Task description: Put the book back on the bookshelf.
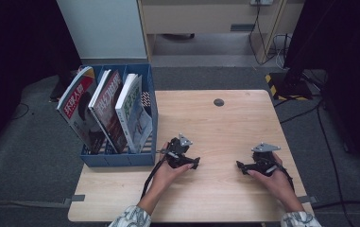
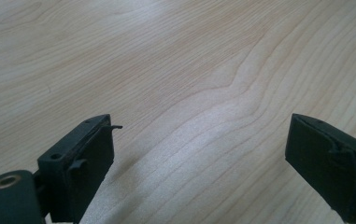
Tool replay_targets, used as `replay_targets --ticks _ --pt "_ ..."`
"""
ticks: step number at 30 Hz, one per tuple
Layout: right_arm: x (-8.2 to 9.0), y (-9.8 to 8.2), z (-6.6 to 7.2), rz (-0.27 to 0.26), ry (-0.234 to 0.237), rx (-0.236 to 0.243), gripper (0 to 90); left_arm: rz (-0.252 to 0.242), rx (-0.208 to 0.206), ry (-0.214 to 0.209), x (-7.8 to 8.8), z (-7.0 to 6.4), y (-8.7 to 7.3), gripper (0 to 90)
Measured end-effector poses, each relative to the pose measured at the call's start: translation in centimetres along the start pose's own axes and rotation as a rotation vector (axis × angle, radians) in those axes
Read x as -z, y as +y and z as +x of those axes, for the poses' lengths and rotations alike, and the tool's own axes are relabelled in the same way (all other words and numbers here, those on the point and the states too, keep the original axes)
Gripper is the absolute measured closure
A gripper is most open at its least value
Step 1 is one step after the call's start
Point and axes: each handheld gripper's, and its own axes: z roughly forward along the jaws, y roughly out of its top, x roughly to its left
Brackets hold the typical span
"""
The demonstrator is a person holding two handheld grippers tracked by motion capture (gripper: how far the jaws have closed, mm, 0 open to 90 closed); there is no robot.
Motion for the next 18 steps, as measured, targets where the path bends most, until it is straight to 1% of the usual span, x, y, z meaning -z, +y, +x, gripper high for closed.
replay_targets --ticks 1,3,9,12,16,17,18 --pt "0.0 0.0 0.0 0.000 0.000 0.000 8.2 0.008 -0.001 0.013 -0.2 0.1 -0.1 7.7" --pt "0.0 0.0 0.0 0.000 0.000 -0.001 8.3 0.017 0.000 0.020 -0.5 0.1 -0.3 7.7" --pt "0.0 0.0 0.0 0.001 0.001 0.001 8.1 0.025 0.004 0.038 -0.9 0.3 -0.7 7.7" --pt "0.0 0.0 0.0 0.000 0.001 0.001 8.0 0.029 0.006 0.039 -1.0 0.4 -0.8 7.6" --pt "0.0 0.0 0.0 0.001 0.000 0.002 8.1 0.021 0.002 0.040 -1.0 0.4 -0.9 6.5" --pt "0.0 0.0 0.0 0.000 0.001 0.001 8.0 0.003 0.000 0.037 -1.0 0.4 -1.2 6.2" --pt "0.0 0.0 0.0 0.000 0.001 0.001 8.0 0.003 0.000 0.037 -1.0 0.4 -1.2 5.5"
